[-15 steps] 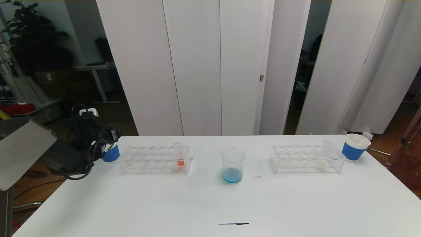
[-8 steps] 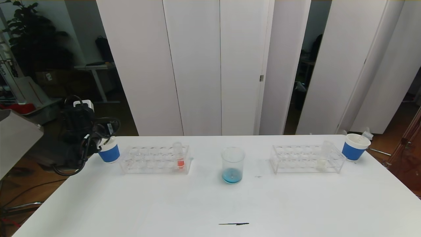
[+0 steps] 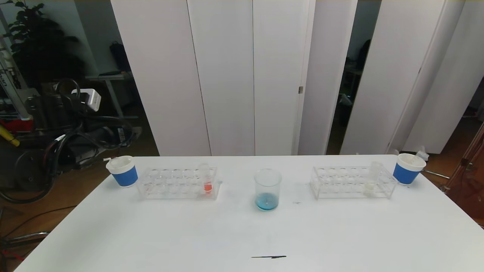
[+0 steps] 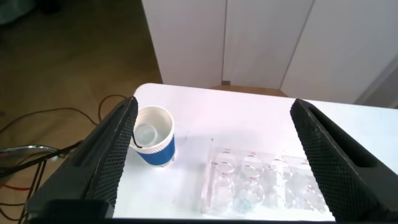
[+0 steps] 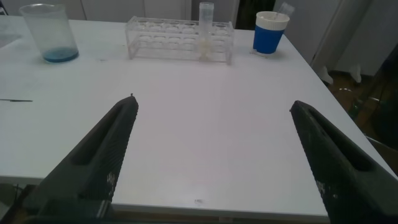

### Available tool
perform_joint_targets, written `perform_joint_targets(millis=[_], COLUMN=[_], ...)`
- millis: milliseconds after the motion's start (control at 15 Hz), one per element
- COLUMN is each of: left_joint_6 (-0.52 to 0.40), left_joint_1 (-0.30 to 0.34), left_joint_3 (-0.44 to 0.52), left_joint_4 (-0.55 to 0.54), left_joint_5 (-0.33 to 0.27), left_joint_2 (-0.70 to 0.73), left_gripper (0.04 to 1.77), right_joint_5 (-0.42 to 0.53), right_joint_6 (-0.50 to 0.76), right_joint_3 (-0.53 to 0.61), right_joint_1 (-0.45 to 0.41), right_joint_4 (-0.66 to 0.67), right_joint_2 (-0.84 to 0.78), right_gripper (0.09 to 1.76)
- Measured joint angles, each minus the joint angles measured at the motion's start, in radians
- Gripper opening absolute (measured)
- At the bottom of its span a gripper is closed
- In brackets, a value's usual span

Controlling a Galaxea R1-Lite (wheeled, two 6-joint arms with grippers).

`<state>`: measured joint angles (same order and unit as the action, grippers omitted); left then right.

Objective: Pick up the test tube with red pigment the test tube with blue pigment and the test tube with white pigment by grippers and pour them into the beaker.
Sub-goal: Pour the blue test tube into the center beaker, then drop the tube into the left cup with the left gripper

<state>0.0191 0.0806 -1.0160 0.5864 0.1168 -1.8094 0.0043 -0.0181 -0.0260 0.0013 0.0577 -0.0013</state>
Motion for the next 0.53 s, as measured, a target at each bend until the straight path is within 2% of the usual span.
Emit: perform_joint_targets(millis=[133,267,400,533], left_joint_6=[-0.006,-0.017,-0.101,-0.192], left_joint_1=[-0.045,-0.087,-0.143,-0.213], left_joint_3=[0.088,0.172,0.241,0.296], left_joint_4=[-0.045,-0.081,-0.122,-0.137], left_joint_5=[-0.087,-0.140,-0.189,-0.199], left_joint_2=[0.110,0.196,0.260,0.299], left_gripper=[1.75,1.75,1.75,1.75], right_joint_5=[0.000,0.000,0.000,0.000], right_joint_6=[0.000,0.000,0.000,0.000], right_joint_3=[0.000,0.000,0.000,0.000], right_joint_1=[0.000,0.000,0.000,0.000], right_joint_4=[0.000,0.000,0.000,0.000], right_joint_2=[0.000,0.000,0.000,0.000], right_gripper=[1.75,1.75,1.75,1.75])
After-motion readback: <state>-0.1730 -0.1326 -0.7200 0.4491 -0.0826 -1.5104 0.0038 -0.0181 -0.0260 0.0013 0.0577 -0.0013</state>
